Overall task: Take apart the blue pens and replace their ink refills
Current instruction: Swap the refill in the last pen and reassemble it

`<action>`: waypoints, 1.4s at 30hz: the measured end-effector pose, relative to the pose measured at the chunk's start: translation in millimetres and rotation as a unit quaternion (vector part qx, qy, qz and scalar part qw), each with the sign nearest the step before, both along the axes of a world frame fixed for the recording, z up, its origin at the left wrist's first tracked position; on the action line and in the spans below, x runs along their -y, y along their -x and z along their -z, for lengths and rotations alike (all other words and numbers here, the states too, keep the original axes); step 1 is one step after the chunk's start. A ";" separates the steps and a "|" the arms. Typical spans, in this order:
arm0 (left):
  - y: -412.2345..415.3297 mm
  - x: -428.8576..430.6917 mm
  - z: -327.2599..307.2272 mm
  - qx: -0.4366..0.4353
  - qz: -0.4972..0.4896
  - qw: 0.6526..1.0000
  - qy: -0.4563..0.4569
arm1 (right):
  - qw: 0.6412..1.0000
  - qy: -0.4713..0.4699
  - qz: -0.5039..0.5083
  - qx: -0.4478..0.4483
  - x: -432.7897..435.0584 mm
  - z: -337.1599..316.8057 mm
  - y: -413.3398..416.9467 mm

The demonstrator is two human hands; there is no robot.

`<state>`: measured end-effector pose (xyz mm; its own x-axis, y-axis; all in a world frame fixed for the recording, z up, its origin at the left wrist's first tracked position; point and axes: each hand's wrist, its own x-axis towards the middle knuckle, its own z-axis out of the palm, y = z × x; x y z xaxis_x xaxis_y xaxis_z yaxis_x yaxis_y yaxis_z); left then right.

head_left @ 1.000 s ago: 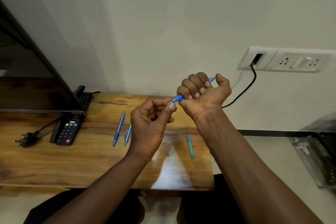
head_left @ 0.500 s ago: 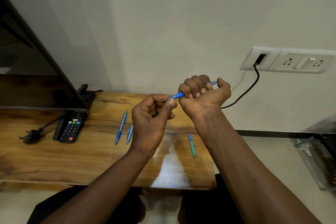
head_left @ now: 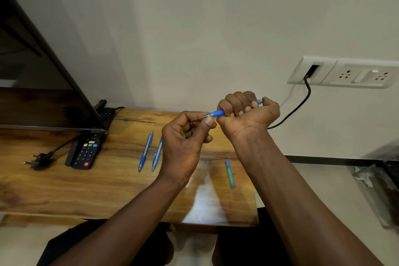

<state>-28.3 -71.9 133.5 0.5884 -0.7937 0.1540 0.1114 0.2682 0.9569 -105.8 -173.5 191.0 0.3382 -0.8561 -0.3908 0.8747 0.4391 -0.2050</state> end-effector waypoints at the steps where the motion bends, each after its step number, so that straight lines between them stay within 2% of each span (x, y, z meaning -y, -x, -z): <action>1: 0.2 0.3 0.0 0.001 0.001 1.000 0.000 | 1.000 -0.002 0.003 0.002 0.3 -0.1 0.6; 5: -0.1 1.7 -0.3 0.003 0.003 1.000 -0.001 | 0.999 -0.007 -0.009 0.033 -0.6 1.2 2.4; 10: 1.9 2.9 -1.2 0.013 0.007 1.000 0.000 | 1.000 0.003 0.000 0.011 2.2 -2.5 5.1; 24: 5.4 4.6 -0.9 0.037 0.005 0.999 0.007 | 0.999 0.001 -0.022 0.037 4.2 0.0 9.8; 42: 1.2 6.1 2.8 0.030 0.012 0.999 -0.007 | 1.000 0.000 -0.002 0.008 2.4 0.2 9.0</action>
